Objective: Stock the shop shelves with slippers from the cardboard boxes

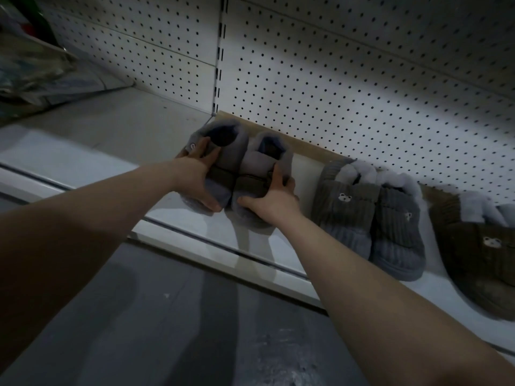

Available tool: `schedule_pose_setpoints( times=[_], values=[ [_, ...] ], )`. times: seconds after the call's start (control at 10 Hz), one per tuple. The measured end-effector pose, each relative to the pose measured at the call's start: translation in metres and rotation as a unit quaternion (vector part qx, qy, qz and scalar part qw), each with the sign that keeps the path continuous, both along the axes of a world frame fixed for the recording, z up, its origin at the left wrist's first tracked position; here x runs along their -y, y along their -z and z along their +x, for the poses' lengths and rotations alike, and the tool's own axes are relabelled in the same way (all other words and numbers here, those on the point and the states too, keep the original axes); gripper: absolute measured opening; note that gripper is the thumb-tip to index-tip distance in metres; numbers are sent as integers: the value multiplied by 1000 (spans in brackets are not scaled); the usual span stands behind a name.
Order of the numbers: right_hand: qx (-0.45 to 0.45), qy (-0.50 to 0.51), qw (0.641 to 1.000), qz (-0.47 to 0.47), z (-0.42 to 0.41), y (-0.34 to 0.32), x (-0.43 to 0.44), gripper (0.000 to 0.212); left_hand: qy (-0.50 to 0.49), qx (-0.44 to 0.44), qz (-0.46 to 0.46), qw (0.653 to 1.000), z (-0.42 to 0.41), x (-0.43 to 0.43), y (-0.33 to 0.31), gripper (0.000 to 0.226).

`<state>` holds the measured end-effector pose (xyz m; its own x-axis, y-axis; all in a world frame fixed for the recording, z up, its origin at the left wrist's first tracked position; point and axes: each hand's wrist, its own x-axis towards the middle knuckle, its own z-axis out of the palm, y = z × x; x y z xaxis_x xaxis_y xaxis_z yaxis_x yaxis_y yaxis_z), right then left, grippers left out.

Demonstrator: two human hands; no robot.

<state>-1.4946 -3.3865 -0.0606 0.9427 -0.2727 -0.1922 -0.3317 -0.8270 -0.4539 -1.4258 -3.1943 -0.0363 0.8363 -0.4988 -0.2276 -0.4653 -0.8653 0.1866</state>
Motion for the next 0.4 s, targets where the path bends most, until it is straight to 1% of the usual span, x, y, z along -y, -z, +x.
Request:
schedule_pose_setpoints(
  times=[0.1, 0.3, 0.4],
  values=[
    [-2, 8, 1000, 0, 0, -1, -2, 114, -4, 5, 7, 1000, -3, 2, -1, 140],
    [-13, -2, 1000, 5, -1, -3, 1, 120, -21, 11, 16, 1000, 3, 4, 3, 142],
    [6, -2, 1000, 20, -5, -6, 5, 115, -22, 35, 17, 999, 3, 8, -1, 140]
  ],
)
